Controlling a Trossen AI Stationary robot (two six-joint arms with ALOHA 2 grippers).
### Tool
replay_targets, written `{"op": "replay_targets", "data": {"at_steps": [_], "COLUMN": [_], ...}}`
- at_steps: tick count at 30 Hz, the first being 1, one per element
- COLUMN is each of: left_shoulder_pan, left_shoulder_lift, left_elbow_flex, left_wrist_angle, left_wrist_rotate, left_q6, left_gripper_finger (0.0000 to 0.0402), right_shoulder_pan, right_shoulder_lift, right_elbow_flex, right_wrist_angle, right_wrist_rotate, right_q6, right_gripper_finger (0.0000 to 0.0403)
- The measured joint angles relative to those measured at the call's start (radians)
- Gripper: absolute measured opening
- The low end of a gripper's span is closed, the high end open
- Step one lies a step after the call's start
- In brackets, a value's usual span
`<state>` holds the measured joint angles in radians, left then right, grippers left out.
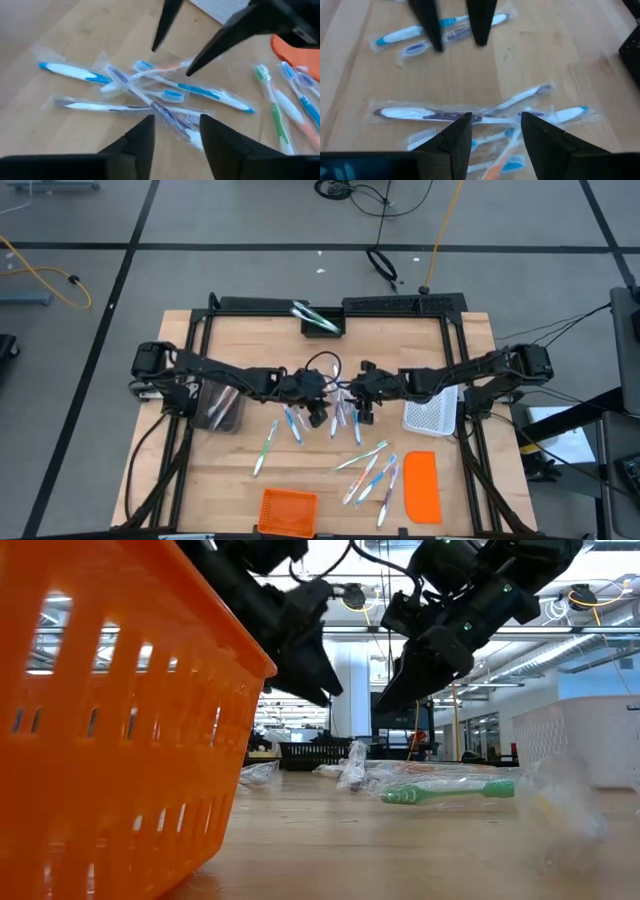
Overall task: Pick & Place Toothbrushes
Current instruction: Put the purple toothbrush into the white bin
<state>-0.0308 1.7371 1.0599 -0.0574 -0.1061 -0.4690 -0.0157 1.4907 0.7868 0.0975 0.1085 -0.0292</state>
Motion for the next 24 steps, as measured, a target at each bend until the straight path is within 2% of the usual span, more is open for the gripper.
{"op": "replay_targets", "data": {"at_steps": [3,5,10,20,24], "left_shoulder_pan": [-0.001,-0.002,-0.001,-0.002,-0.002], "left_shoulder_lift": [0.067,0.109,0.177,0.303,0.31], "left_elbow_flex": [0.003,0.017,0.039,0.12,0.135], "left_wrist_angle": [0.079,0.072,0.063,0.058,0.01], "left_wrist_rotate": [0.047,0.073,0.05,0.05,0.052], "left_q6": [-0.027,-0.035,-0.074,-0.128,-0.134], "left_gripper_finger": [0.0192,0.0207,0.0224,0.0224,0.0191], "right_shoulder_pan": [-0.017,-0.025,-0.031,-0.031,-0.031], "right_shoulder_lift": [0.0,0.0,0.0,0.0,0.0], "right_elbow_flex": [0.0,0.0,0.0,0.0,0.0], "right_wrist_angle": [-0.005,-0.005,-0.006,-0.005,-0.006], "right_wrist_rotate": [0.0,0.0,0.0,0.0,0.0], "right_q6": [-0.002,-0.002,-0.002,-0.016,-0.016], "right_gripper_finger": [0.0163,0.0164,0.0163,0.0164,0.016]}}
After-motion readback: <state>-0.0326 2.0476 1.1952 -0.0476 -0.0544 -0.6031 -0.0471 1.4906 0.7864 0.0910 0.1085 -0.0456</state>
